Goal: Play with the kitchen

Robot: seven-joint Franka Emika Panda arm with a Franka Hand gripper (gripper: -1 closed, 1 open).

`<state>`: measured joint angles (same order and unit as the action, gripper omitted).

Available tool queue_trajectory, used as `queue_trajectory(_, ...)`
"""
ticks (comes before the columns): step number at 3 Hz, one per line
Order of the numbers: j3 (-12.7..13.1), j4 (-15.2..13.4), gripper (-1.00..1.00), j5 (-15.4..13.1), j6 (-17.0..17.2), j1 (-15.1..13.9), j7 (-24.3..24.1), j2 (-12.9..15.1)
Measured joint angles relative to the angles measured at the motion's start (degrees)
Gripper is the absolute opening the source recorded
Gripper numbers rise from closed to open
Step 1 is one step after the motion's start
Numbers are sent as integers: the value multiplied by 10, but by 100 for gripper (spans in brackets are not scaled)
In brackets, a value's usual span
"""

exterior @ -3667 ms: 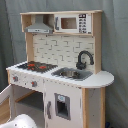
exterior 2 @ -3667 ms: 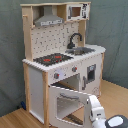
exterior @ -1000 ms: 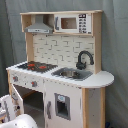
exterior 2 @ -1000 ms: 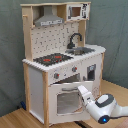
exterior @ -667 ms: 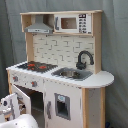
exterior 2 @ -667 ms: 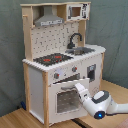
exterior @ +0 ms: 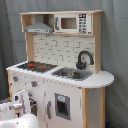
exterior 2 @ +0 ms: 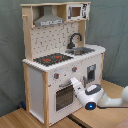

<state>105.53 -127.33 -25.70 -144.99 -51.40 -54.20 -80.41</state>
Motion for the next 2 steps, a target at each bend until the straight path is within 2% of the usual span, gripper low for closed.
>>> queue_trajectory(1,-8,-4,-100,3,32,48,3,7)
queue_trajectory(2,-6,-15,-100,8,58,82,3,11)
